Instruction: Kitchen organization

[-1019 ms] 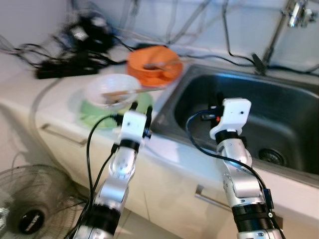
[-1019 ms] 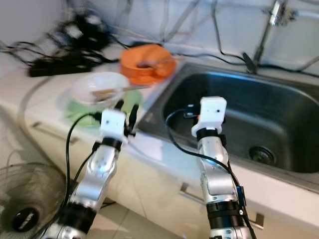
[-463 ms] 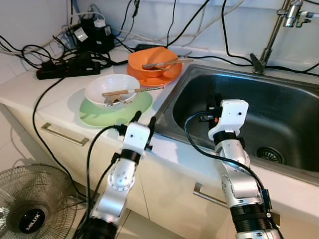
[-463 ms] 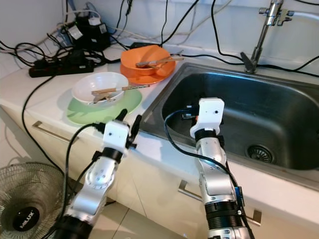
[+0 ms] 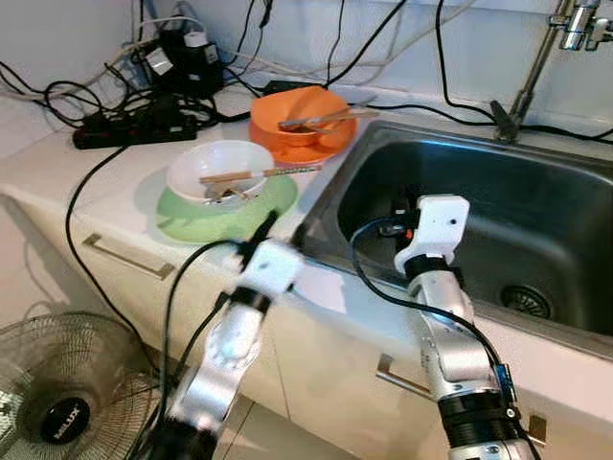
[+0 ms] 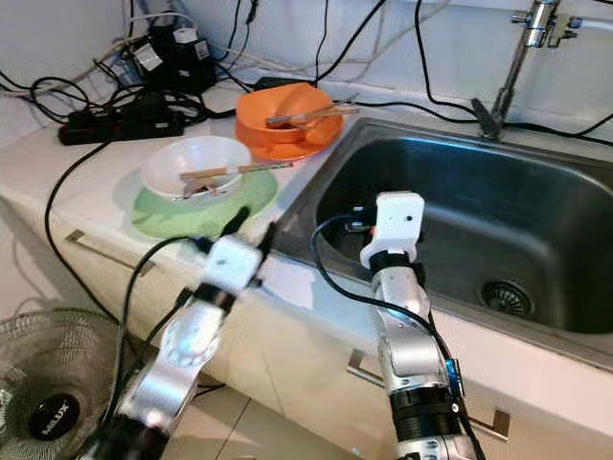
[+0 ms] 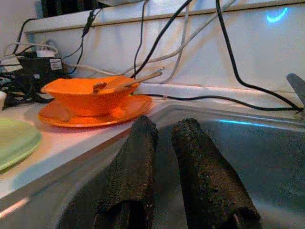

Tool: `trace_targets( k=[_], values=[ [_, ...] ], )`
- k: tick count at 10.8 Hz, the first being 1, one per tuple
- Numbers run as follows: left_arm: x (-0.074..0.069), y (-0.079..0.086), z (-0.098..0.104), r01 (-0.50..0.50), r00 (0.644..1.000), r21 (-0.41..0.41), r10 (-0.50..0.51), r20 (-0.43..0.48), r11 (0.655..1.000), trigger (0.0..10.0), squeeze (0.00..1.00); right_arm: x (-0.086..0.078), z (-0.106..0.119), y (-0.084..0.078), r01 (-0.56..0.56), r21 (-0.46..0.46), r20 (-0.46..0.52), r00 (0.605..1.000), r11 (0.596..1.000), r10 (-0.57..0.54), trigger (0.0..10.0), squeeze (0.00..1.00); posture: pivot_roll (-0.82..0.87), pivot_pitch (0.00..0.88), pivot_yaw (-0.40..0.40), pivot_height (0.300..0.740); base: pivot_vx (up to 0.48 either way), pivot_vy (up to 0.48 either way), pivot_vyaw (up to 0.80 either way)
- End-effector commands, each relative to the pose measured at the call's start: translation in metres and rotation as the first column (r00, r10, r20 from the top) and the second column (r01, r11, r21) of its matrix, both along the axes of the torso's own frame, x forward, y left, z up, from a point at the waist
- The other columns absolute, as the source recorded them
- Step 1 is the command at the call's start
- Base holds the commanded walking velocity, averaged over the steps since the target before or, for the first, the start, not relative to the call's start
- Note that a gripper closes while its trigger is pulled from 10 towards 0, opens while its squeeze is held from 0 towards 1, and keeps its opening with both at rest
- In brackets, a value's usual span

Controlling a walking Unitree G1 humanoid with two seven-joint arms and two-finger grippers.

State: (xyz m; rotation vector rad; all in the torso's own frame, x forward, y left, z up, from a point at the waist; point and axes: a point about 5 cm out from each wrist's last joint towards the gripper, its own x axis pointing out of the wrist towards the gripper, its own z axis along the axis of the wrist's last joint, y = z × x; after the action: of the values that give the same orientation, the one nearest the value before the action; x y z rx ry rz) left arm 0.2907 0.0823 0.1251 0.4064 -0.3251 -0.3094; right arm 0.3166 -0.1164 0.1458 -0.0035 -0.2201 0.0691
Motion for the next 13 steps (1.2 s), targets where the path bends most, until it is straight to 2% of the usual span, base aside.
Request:
trace_targets(
  k=[1,2,3,6,8,9,11,12,13],
  values=[
    [0.002,-0.002,0.002,0.005,1.0,0.028,-0.005,0.009,1.0,10.0,0.0,0.003,0.006,0.002,-0.013,0.006,0.023,1.0,1.0,0.013,10.0,0.0,0.06,0.0,0.081,0.74,0.0,0.0,0.0],
    [0.005,-0.008,0.01,0.03,0.998,0.097,-0.035,0.049,0.995,10.0,0.0,0.003,0.006,-0.002,0.001,0.006,0.024,1.0,1.0,-0.001,10.0,0.0,0.06,0.0,0.078,0.74,0.0,0.0,0.0],
    [0.01,-0.012,0.021,0.03,0.995,0.129,-0.042,0.091,0.991,10.0,0.0,0.003,0.005,-0.003,0.007,0.004,0.023,1.0,1.0,-0.007,10.0,0.0,0.05,0.0,0.078,0.74,0.0,0.0,0.0],
    [0.031,-0.018,0.059,-0.016,0.979,0.263,-0.039,0.203,0.965,10.0,0.0,0.005,0.006,-0.002,0.005,0.004,0.022,1.0,1.0,-0.005,10.0,0.0,0.07,0.0,0.061,0.74,0.0,0.0,0.0],
    [0.048,-0.017,0.075,-0.055,0.977,0.337,-0.02,0.214,0.94,10.0,0.0,0.007,0.008,-0.002,0.003,0.005,0.025,1.0,1.0,-0.003,10.0,0.0,0.07,0.0,0.057,0.74,0.0,0.0,0.0],
    [0.058,-0.014,0.076,-0.063,0.983,0.364,-0.006,0.186,0.929,10.0,0.0,0.008,0.008,-0.001,0.0,0.005,0.027,1.0,1.0,0.0,10.0,0.0,0.06,0.0,0.06,0.74,0.0,0.0,0.0],
    [0.065,-0.013,0.077,-0.031,0.994,0.353,-0.009,0.111,0.935,10.0,0.0,0.007,0.01,-0.003,0.006,0.004,0.031,1.0,1.0,-0.006,10.0,0.0,0.06,0.0,0.062,0.74,0.0,0.0,0.0],
    [0.06,-0.023,0.084,0.051,0.989,0.343,-0.096,0.115,0.938,10.0,0.0,0.008,0.01,-0.005,0.014,0.004,0.033,0.999,1.0,-0.014,10.0,0.0,0.06,0.0,0.06,0.74,0.0,0.0,0.0],
    [0.055,-0.03,0.09,0.082,0.982,0.333,-0.134,0.136,0.939,10.0,0.0,0.008,0.01,-0.006,0.015,0.004,0.033,0.999,1.0,-0.015,10.0,0.0,0.06,0.0,0.06,0.74,0.0,0.0,0.0]
  ],
)
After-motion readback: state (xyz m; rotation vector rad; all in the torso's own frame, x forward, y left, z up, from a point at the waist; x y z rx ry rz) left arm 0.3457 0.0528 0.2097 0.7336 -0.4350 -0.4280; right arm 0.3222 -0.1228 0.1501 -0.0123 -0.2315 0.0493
